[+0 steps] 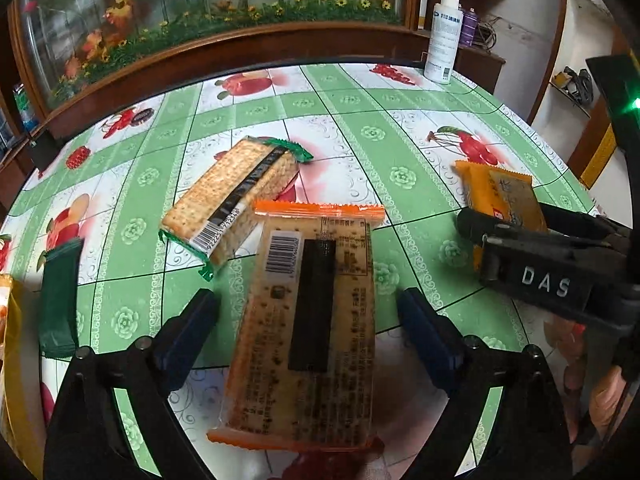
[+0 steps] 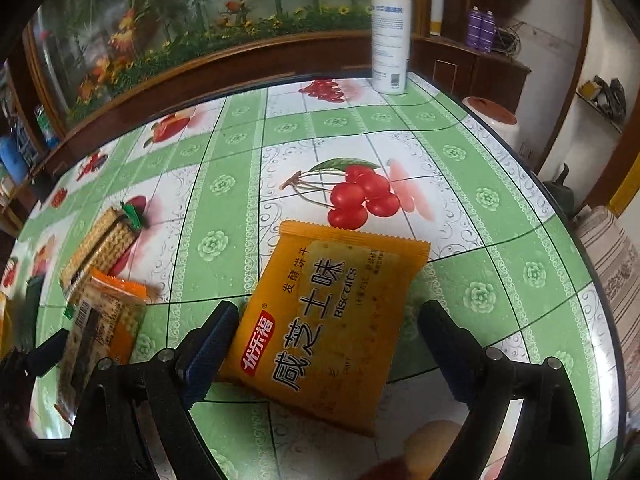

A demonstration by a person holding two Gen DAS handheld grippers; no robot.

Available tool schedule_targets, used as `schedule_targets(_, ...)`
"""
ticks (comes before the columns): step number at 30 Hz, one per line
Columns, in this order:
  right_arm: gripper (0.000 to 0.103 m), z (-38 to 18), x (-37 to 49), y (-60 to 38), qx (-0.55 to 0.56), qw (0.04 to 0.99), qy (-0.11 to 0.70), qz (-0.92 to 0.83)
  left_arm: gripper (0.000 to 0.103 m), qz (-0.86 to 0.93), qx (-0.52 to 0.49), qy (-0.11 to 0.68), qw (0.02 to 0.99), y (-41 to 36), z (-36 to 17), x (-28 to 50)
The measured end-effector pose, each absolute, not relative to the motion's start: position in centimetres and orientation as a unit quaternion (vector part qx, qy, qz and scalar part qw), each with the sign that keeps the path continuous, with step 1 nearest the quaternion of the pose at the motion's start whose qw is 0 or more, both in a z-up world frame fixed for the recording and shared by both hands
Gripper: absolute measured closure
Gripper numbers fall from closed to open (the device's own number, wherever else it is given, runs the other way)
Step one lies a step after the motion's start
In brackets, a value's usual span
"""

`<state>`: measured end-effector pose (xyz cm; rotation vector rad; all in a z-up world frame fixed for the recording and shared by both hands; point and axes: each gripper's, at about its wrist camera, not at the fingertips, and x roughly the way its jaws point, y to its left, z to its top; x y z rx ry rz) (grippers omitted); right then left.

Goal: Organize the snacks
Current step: 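Grasp a tan cracker pack with the left tool while the right grasps the yellow cheese biscuit bag, then carry the tan cracker pack and yellow biscuit bag over the white box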

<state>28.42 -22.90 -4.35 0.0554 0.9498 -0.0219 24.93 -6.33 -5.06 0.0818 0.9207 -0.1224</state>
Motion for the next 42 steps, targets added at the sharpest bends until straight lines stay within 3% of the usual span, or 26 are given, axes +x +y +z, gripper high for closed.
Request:
schedule_targets(1,0.015,-4.4,28.5,-22.7,0.018,0.889,0.458,-0.007,0.015,-0.06,0.042,0.442,0.894,-6.3,-5.1,24.9)
schedule_targets(3,0.02,-4.3,28.4,-22.3,0.001,0.89,0.456,0.007,0.048,-0.063,0.042,0.433,0.898,-6.0,-4.7,24.5)
schedule_targets(4,0.022,-4.2,28.3,-22.3,-0.001,0.89,0.456,0.014,0.049,-0.065,0.037,0.436,0.897,-5.8,-4.5,24.3)
schedule_targets(22,0.025,-0.9,16.2,-22.1,0.038,0.897,0.426,0.109,0.051,-0.001,0.016,0.396,0.918,-1.7,0.2,11.0)
schedule_targets(32,0.025,3.6,6.6,-17.2,0.029,0.906,0.38,0.185,0.051,0.059,0.019,0.331,0.942,1.7,5.0,3.2)
schedule_targets(42,0.025,7.2,1.1,-11.3,-0.007,0.911,0.339,0.236,0.05,0.086,0.001,0.306,0.948,4.9,6.2,-0.3)
